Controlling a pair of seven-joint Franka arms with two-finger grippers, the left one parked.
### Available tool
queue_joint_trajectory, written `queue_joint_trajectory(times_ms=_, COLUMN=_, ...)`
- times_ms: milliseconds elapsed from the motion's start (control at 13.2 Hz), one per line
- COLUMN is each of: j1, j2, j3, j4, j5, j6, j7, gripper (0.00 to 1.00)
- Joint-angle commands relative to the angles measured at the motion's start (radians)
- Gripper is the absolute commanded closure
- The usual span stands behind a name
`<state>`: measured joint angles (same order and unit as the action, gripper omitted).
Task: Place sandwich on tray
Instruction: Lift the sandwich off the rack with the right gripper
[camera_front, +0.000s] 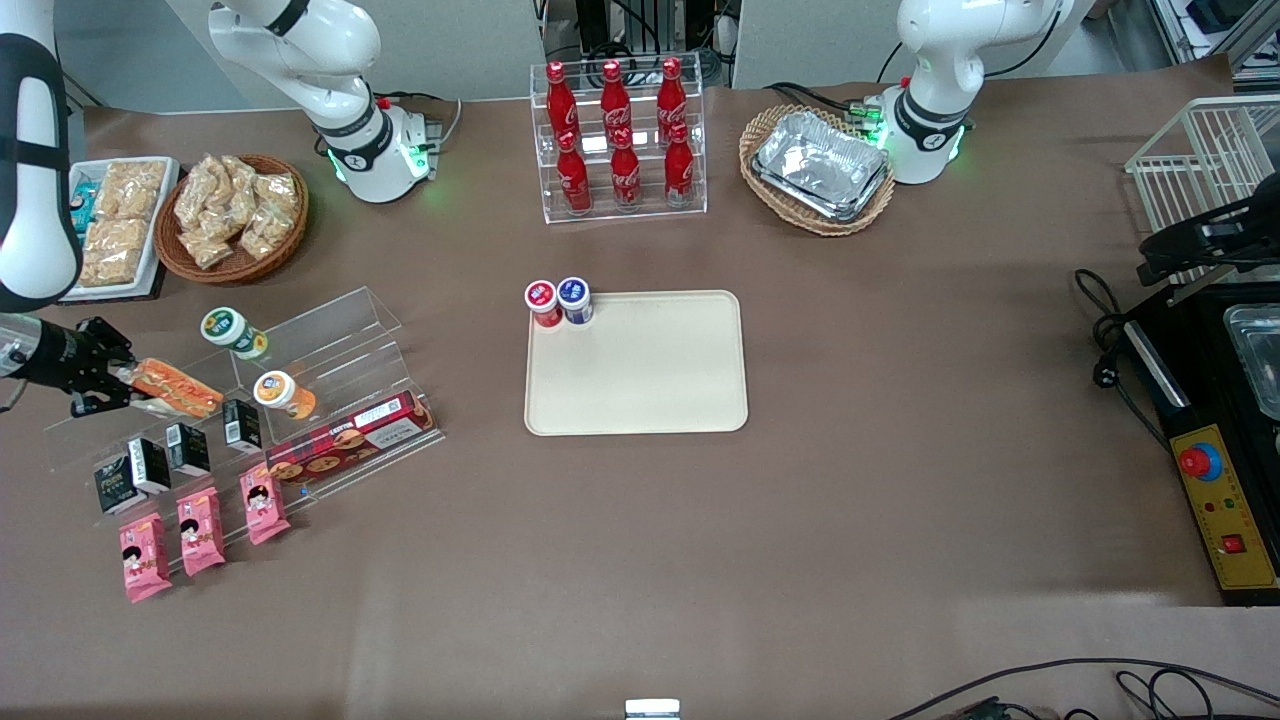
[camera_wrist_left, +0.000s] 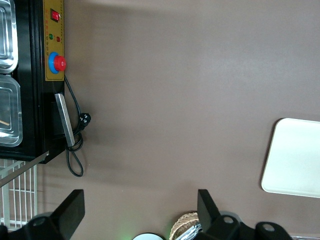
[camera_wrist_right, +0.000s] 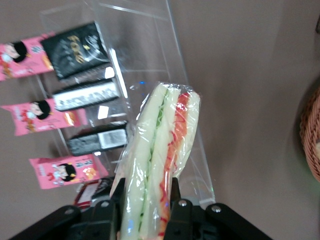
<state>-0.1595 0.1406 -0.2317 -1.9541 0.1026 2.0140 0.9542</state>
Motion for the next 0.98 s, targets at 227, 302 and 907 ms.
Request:
queue_joint_trajectory(times_ms=227, j1=-0.031, j2=0.036, j3=0.003, j4=0.194, j5=0.009, j6=-0.079, j7=-0.156, gripper=0.63)
queue_joint_trajectory(times_ms=302, j1=-0.026, j2=0.033, j3=0.005, j4=0.217, j5=0.009, j6=-0.11, j7=-0.194, gripper=0.63)
queue_joint_trajectory(times_ms=907, j1=0.048, j2=0.024, j3=0.144, j4=0.388, j5=0.011, j6=-0.353, j7=-0.438, gripper=0.63)
